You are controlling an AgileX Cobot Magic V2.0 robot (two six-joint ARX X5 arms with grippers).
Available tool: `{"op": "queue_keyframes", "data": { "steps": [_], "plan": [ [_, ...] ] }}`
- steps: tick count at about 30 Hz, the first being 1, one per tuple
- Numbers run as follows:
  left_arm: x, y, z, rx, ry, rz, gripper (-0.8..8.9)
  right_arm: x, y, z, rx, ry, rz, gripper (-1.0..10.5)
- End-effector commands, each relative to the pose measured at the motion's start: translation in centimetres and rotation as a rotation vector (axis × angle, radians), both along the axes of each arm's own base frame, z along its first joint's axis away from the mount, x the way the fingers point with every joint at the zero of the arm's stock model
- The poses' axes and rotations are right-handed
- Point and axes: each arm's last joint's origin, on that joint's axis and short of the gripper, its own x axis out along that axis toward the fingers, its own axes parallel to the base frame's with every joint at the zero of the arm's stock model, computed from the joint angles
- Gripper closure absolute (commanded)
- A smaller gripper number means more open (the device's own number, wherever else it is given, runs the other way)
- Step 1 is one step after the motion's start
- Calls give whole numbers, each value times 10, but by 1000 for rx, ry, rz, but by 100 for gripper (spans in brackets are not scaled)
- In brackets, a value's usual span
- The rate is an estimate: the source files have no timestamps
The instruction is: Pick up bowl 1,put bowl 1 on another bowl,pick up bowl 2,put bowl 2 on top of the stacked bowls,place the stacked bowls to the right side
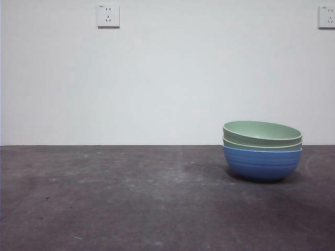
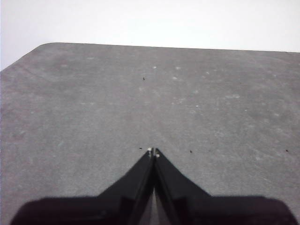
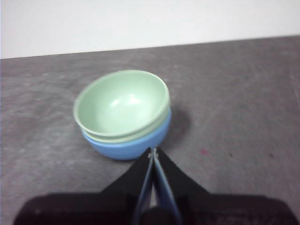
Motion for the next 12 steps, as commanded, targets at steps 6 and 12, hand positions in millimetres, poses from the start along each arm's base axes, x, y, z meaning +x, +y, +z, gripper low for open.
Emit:
{"op": "queue_keyframes", "data": {
  "steps": [6,12],
  "plan": [
    [1,0,-5,-7,11,3,817,-1,0,-21,25,19,-10,945],
    [1,0,-5,-7,11,4,817,-1,0,-21,46,21,-13,946]
  ]
}}
